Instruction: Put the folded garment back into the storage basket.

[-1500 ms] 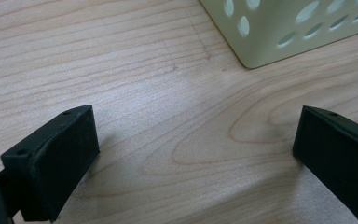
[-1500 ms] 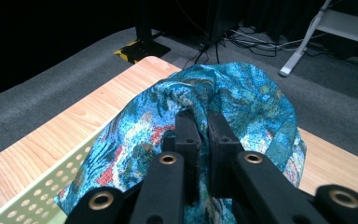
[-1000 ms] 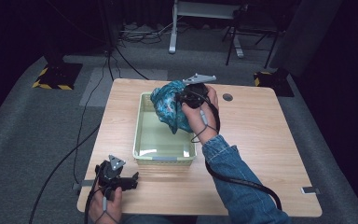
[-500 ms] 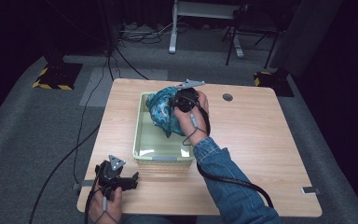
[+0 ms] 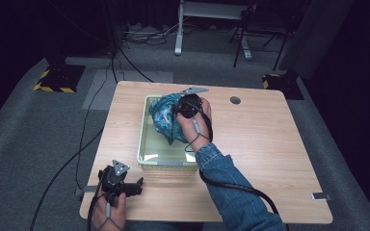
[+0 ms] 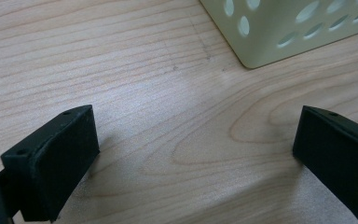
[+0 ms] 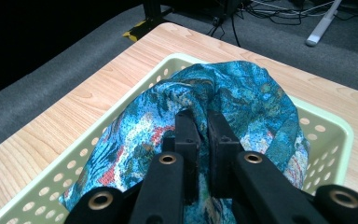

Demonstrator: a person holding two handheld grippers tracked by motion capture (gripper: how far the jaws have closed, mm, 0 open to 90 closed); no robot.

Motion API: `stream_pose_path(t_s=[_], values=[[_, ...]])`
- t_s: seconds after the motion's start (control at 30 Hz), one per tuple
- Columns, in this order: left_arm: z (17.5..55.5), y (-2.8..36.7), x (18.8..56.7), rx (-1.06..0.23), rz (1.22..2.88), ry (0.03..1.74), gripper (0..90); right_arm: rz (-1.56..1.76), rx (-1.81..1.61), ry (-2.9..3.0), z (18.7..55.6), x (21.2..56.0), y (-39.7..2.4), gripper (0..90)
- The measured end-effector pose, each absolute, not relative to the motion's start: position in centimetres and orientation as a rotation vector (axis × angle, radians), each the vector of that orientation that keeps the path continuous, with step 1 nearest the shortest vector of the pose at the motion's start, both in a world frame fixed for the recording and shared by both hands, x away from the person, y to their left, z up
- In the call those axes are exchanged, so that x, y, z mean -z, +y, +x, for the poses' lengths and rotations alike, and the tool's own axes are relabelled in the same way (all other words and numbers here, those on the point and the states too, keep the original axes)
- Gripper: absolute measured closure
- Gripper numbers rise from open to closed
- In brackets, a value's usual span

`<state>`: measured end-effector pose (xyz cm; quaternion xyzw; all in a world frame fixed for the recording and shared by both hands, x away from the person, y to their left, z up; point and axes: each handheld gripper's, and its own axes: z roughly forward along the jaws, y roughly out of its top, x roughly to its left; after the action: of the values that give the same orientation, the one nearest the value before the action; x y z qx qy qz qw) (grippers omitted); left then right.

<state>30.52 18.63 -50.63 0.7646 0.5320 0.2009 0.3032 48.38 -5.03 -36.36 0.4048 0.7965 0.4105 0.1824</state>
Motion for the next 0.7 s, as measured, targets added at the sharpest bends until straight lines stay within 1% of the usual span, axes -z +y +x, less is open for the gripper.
stream_pose_path(t_s=[0.07,0.1,0.17,0.23,0.27,0.33,0.37,0.5,0.7], values=[[30.5,18.6,50.6,-0.533,2.026,1.410,0.3,1.158,-1.171,2.245,48.4,36.7,-5.0,83.5],[30.5,18.6,50.6,-0.533,2.026,1.410,0.3,1.170,-1.181,2.253,48.5,36.9,-5.1,75.0],[30.5,18.6,50.6,-0.533,2.026,1.410,0.3,1.226,-1.259,2.254,49.0,37.3,-5.3,48.1],[30.5,18.6,50.6,-0.533,2.027,1.410,0.3,1.249,-1.261,2.203,49.4,37.5,-5.9,32.5],[30.5,18.6,50.6,-0.533,2.026,1.410,0.3,1.252,-1.239,2.207,49.5,37.5,-6.2,29.5],[30.5,18.6,50.6,-0.533,2.027,1.410,0.3,1.262,-1.225,2.250,49.8,37.6,-6.9,24.3],[30.5,18.6,50.6,-0.532,2.026,1.410,0.3,1.245,-1.207,2.256,49.8,37.6,-7.3,23.4],[30.5,18.6,50.6,-0.532,2.026,1.410,0.3,1.185,-1.201,2.279,49.6,37.3,-7.9,20.9],[30.5,18.6,50.6,-0.533,2.027,1.410,0.3,1.095,-1.206,2.279,48.8,36.0,-9.0,20.5]])
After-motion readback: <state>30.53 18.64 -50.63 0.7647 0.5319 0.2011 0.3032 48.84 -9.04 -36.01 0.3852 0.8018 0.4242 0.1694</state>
